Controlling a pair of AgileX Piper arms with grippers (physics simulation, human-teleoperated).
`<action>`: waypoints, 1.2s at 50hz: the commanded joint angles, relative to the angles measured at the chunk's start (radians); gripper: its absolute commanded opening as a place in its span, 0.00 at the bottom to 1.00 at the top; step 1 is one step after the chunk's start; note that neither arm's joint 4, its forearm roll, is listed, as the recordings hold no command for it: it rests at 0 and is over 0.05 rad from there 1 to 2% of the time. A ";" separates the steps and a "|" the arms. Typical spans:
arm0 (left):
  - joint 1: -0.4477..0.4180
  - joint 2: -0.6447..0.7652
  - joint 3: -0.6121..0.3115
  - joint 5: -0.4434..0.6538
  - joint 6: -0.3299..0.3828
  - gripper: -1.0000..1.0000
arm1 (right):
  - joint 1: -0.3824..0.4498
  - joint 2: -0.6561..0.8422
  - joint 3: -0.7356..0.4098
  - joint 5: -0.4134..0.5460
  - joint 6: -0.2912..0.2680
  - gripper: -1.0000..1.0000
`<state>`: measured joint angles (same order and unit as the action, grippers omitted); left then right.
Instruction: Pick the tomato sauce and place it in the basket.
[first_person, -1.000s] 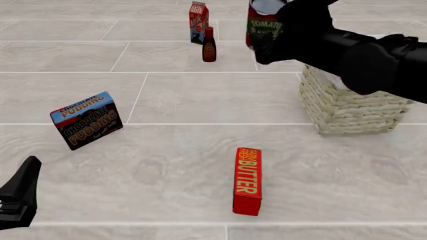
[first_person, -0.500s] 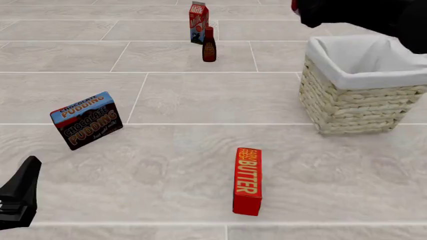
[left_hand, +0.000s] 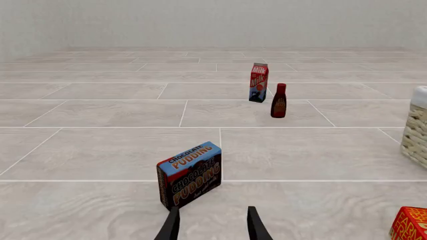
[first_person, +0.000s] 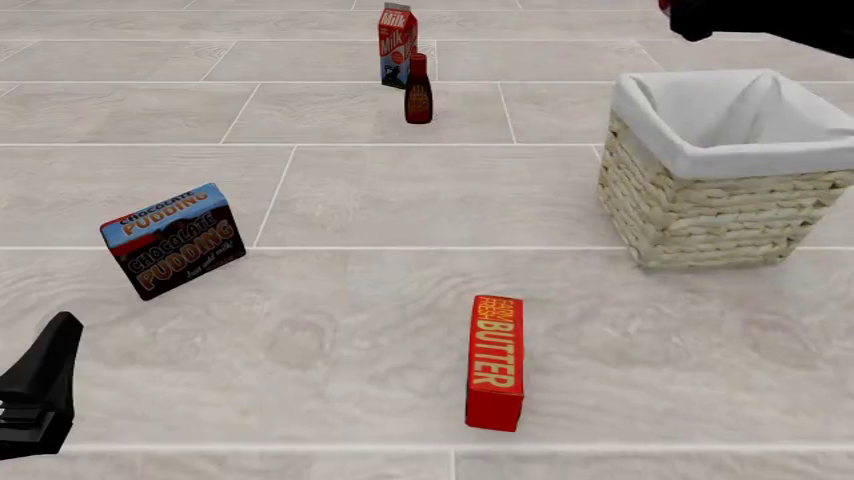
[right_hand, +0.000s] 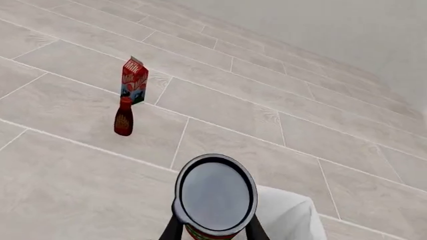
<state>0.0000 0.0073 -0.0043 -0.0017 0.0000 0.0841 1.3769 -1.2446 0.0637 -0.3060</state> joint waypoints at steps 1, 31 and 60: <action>0.000 0.000 0.000 0.000 0.000 1.00 | -0.067 0.007 -0.005 -0.005 0.020 0.00; 0.000 0.000 0.000 0.000 0.000 1.00 | -0.177 0.117 0.017 -0.081 0.039 0.00; 0.000 0.000 0.000 0.000 0.000 1.00 | -0.230 0.222 -0.023 -0.099 0.072 0.00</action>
<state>0.0000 0.0073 -0.0043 -0.0017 0.0000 -0.1303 1.5660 -1.2514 -0.0271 -0.2645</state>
